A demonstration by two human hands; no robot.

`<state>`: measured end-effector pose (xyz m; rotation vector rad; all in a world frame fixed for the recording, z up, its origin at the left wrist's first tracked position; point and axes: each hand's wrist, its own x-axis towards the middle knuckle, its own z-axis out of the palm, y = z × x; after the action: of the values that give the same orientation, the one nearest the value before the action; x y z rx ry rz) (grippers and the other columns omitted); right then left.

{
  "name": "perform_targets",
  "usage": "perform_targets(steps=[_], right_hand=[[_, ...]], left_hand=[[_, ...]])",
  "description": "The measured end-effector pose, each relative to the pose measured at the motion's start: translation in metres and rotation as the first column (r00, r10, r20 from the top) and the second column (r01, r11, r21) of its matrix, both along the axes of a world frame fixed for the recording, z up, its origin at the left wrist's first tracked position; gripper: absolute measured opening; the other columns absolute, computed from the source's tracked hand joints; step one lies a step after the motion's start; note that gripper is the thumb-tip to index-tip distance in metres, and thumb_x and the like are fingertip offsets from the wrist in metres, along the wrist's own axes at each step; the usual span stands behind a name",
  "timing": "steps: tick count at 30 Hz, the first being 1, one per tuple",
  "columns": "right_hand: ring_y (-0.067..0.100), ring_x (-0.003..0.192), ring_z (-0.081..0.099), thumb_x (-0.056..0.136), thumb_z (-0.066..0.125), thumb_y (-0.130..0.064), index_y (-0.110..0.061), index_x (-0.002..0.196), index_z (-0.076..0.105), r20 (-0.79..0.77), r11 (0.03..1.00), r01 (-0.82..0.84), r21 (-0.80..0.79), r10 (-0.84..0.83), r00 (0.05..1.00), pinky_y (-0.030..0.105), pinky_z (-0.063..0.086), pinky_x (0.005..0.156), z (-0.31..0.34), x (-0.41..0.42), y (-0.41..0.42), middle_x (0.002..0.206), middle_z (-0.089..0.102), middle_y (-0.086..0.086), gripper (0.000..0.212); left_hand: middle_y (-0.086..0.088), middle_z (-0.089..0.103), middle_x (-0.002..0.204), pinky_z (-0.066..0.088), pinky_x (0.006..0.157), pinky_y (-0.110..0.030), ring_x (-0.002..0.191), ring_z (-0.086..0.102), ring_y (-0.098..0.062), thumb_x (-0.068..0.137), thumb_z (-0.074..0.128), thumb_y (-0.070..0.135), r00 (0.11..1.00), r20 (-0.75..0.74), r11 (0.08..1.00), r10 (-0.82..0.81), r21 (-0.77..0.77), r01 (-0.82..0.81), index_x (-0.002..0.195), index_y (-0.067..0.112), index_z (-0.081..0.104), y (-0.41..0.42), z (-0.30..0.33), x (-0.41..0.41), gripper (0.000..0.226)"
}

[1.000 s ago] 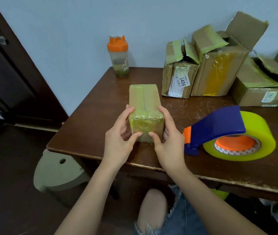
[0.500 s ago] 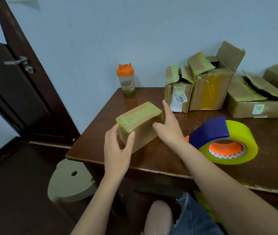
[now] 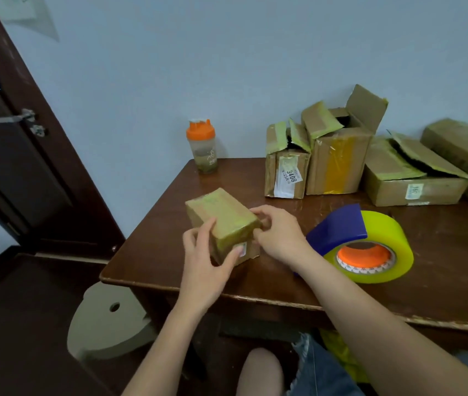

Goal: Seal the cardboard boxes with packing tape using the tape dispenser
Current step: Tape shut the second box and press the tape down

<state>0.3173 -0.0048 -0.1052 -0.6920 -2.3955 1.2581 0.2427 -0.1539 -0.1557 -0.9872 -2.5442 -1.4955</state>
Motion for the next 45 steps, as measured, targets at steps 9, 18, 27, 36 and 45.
perform_targets(steps=[9,18,27,36,45], right_hand=[[0.010,0.086,0.057,0.097,0.050,-0.008,-0.027,0.122,0.064,0.057,0.987,-0.064,0.149,0.056,0.997,0.014,0.042,0.061,0.033,-0.014,0.036,0.113,0.063,-0.001,0.034],[0.039,0.138,0.019,0.092,0.049,-0.006,-0.027,0.149,0.031,0.256,0.855,0.063,0.514,-0.224,0.940,0.046,0.039,0.099,0.069,-0.055,0.106,0.144,0.033,0.015,0.064],[0.043,0.142,0.012,0.094,0.046,-0.005,-0.031,0.151,0.023,0.350,0.841,0.049,0.539,-0.276,0.895,0.045,0.043,0.093,0.062,-0.074,0.131,0.151,0.022,0.015,0.067],[0.039,0.111,0.046,0.086,0.046,0.005,-0.010,0.120,0.040,0.350,0.860,0.057,0.506,-0.266,0.898,0.037,0.039,0.075,0.056,-0.073,0.134,0.131,0.036,0.017,0.037],[0.024,0.111,0.051,0.091,0.048,-0.002,-0.010,0.093,0.045,0.349,0.836,-0.100,0.540,-0.114,0.930,0.036,0.048,0.087,0.065,-0.062,0.121,0.134,0.040,0.015,0.009]], left_hand=[[-0.003,0.035,0.132,0.043,0.072,-0.023,0.106,0.053,-0.018,0.093,0.063,0.028,0.939,-0.258,0.935,0.228,-0.210,-0.285,0.137,0.032,0.048,0.035,0.018,-0.048,0.046],[-0.002,0.038,0.121,0.046,0.074,-0.031,0.096,0.049,-0.017,0.098,0.056,0.019,0.965,-0.218,0.954,0.147,-0.227,-0.197,0.141,0.029,0.049,0.097,0.027,-0.126,0.045],[-0.012,0.030,0.128,0.048,0.078,-0.039,0.090,0.057,-0.030,0.093,0.061,0.010,0.951,-0.200,0.945,0.236,-0.183,-0.272,0.141,0.018,0.037,0.155,0.041,-0.160,0.055],[-0.011,0.051,0.136,0.043,0.097,-0.038,0.125,0.049,-0.030,0.093,0.055,0.011,0.995,-0.083,0.974,0.055,-0.213,-0.072,0.132,0.010,0.047,0.179,0.032,-0.155,0.041],[-0.002,0.048,0.145,0.043,0.095,-0.027,0.126,0.050,-0.015,0.098,0.051,0.008,0.971,0.156,0.978,-0.183,-0.075,0.197,0.144,0.017,0.042,0.168,0.063,-0.125,0.048]])
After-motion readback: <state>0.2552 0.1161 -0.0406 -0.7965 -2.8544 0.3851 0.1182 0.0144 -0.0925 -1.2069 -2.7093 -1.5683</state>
